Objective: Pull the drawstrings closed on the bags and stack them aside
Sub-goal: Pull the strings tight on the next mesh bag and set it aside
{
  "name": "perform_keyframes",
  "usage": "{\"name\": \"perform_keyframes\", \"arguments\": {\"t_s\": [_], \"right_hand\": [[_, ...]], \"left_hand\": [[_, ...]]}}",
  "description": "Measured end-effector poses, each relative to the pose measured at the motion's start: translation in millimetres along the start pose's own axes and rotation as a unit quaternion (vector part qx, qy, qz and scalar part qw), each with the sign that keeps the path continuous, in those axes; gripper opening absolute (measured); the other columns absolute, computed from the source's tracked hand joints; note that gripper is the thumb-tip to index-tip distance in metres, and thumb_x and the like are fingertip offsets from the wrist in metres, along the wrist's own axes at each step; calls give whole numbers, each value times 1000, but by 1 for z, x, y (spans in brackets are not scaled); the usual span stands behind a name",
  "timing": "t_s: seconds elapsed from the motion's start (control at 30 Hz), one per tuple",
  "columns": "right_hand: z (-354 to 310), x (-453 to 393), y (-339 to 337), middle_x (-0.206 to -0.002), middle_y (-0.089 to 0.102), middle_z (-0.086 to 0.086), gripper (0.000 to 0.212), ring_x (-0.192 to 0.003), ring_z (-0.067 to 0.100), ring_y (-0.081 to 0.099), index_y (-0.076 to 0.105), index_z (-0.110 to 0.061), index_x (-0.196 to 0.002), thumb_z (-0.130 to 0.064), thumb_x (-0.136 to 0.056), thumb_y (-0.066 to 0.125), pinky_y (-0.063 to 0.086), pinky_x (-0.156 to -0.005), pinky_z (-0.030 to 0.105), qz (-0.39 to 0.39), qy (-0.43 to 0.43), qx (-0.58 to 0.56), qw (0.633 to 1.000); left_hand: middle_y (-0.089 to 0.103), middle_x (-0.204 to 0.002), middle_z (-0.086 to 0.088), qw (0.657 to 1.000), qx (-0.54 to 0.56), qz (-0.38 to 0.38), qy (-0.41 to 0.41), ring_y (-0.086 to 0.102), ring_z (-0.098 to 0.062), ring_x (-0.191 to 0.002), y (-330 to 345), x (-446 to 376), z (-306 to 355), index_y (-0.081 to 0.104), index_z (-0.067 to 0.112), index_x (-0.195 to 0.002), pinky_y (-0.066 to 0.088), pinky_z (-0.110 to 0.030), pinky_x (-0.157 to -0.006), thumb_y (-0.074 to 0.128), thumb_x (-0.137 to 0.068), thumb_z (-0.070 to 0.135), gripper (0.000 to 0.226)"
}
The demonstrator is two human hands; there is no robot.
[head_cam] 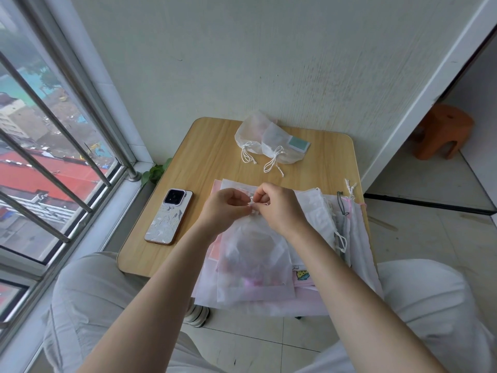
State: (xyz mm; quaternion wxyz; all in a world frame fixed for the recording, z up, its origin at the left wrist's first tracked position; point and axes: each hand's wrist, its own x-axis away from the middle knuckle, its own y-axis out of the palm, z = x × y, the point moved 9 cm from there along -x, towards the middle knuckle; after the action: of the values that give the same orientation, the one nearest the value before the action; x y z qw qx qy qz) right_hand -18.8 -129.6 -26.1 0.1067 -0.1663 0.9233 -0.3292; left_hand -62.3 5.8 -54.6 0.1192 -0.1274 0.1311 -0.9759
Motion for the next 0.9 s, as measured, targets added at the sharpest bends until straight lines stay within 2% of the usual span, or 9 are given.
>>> {"name": "perform_keyframes", "arguments": {"t_s": [0.13,0.23,0.37,0.43,0.5,0.63,0.73,0.83,0.9], "right_hand": [[-5,0,-1,-76,66,-3,8,-74,13,61,69,-11,-88,-16,-84,74,50,-71,26,-5,-4,11,1000],[-4,-2,3,-93,72,6,17,-87,20,65,72,-7,-98,-22,-91,66,52,-80,32,-37,-4,53,998],[-1,-6,8,-100,70,5,15,-95,20,63,71,-7,-100,-15,-95,60,50,-85,34,-88,6,87,992],[9,-6,10,-92,67,1,13,-88,16,60,69,-7,-99,-16,-95,60,47,-81,29,-136,56,19,989],[20,-1,16,-76,60,-3,12,-71,12,54,68,-8,-95,-14,-97,58,42,-71,26,-191,118,-86,971],[29,10,30,-68,51,4,18,-58,11,44,62,-6,-84,-4,-98,51,36,-59,24,-236,223,-302,896],[29,12,34,-70,53,7,21,-60,13,45,63,-5,-80,-3,-98,51,35,-60,25,-241,245,-359,868],[29,13,35,-72,56,9,23,-61,14,46,66,-5,-80,-4,-98,51,35,-61,26,-251,244,-368,861],[29,13,34,-70,57,8,23,-60,14,47,65,-5,-80,-5,-98,50,34,-60,25,-250,244,-369,861]], "left_hand": [[70,-78,4,998,-54,31,32,61,-4,-66,-3,0,6,69,13,-82,46,-12,-59,76,-77,6,11],[71,-80,6,994,-81,40,57,64,-6,-72,-2,0,11,69,14,-80,47,-16,-66,74,-78,6,10],[64,-74,10,984,-129,40,118,58,-1,-69,1,4,23,65,12,-78,43,-7,-63,71,-78,2,12],[61,-72,16,973,-160,41,158,56,3,-67,3,8,28,62,15,-77,40,-5,-64,68,-79,1,16],[60,-72,18,966,-174,45,184,56,5,-68,3,12,29,60,18,-77,40,-6,-65,68,-80,2,17],[60,-71,18,965,-172,65,187,55,3,-68,5,16,27,59,22,-76,41,-9,-65,67,-79,6,19],[62,-72,14,974,-155,60,155,56,0,-69,4,16,24,63,22,-77,41,-11,-65,68,-78,11,12],[63,-76,13,980,-139,49,136,56,-2,-73,4,18,24,68,20,-79,40,-12,-65,69,-79,17,3],[62,-79,13,976,-146,60,151,55,-2,-76,3,18,26,67,23,-76,38,-11,-67,74,-78,22,7]]}}
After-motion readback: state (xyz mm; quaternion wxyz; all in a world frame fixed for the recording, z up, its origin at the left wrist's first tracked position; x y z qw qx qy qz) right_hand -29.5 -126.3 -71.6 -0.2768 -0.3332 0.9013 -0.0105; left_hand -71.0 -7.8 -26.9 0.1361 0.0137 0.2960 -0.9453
